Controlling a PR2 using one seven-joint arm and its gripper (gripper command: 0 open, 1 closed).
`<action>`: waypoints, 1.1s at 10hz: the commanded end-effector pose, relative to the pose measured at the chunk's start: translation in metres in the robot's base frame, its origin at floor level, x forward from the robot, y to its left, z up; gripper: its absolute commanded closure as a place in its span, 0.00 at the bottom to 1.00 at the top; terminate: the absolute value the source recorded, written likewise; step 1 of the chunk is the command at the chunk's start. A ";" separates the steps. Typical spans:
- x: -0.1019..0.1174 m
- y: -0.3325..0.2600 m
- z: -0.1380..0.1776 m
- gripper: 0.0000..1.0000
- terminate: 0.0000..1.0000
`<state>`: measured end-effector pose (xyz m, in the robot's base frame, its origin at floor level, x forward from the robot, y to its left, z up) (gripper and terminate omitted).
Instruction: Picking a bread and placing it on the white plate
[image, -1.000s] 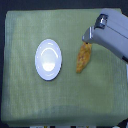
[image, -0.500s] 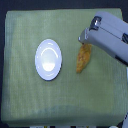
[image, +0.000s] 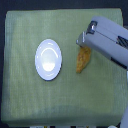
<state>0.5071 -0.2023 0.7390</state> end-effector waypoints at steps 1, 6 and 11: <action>-0.002 0.012 -0.029 0.00 0.00; -0.008 0.016 -0.026 1.00 0.00; -0.004 0.012 -0.021 1.00 0.00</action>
<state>0.5048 -0.1916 0.7135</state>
